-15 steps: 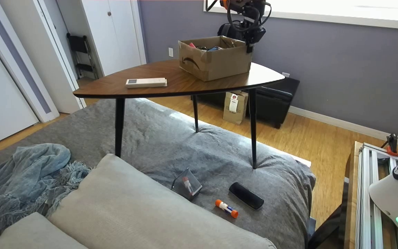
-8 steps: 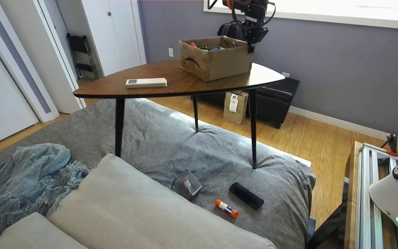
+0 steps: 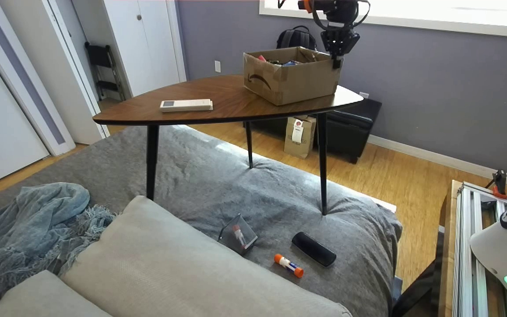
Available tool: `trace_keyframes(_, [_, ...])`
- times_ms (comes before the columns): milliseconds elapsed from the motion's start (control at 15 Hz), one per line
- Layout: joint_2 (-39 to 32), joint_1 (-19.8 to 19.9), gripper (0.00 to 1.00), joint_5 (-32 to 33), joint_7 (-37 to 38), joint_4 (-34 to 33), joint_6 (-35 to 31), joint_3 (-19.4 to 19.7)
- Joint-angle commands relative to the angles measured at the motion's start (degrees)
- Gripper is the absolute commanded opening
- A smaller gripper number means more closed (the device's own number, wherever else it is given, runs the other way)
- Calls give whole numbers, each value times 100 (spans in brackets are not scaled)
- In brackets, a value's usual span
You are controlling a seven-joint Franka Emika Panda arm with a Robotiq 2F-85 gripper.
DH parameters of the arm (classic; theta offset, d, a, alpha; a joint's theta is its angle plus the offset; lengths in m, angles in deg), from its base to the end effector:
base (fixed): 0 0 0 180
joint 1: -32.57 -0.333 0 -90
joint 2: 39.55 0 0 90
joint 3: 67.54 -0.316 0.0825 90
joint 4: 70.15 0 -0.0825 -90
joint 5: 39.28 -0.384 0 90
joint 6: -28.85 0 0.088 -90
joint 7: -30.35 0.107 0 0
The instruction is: Move the brown box to the right
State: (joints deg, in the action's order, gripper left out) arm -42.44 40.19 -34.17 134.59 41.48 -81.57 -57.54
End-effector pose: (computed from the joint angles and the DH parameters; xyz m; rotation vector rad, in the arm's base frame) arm 0.5342 -0.1750 0.4478 1.5153 -2.6199 0.0166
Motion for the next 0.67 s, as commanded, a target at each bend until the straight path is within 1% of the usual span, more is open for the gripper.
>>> trace_keyframes(0, [453, 82, 2, -157, 57, 349, 472, 20])
trace_keyframes(267, [602, 114, 2, -106, 320, 512, 729, 3])
trace_keyframes(600, [712, 156, 2, -79, 682, 701, 743, 13])
